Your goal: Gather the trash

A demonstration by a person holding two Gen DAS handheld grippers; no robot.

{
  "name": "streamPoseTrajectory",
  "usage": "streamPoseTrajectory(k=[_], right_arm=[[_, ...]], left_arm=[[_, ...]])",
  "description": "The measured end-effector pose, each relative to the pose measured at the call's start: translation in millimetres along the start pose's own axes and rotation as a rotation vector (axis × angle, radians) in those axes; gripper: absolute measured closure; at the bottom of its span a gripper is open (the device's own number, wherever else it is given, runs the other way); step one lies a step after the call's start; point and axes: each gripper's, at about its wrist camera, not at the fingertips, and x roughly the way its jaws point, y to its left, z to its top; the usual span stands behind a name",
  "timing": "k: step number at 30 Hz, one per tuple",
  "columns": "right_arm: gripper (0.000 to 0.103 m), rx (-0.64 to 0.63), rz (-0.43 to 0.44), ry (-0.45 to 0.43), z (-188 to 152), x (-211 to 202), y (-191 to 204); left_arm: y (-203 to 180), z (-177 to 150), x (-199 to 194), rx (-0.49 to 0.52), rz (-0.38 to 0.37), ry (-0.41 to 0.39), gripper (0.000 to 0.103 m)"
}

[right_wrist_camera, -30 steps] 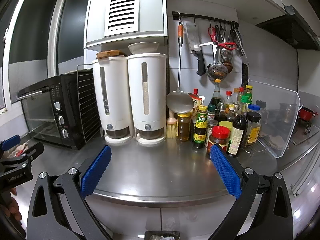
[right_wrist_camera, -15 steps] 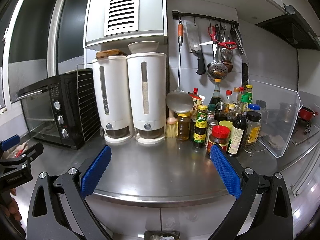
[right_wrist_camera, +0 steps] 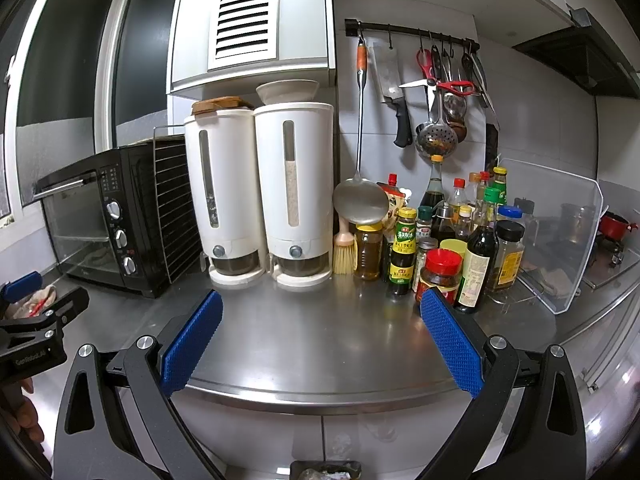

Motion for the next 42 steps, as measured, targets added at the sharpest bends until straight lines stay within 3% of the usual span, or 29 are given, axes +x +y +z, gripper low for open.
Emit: streamPoseTrajectory(k=[42], right_arm=[[0.003, 0.009, 0.005, 0.008, -4.6, 9.5, 1.9]], left_arm=[[2.8, 1.4, 6.7, 0.009, 0.003, 0.001, 0.008]])
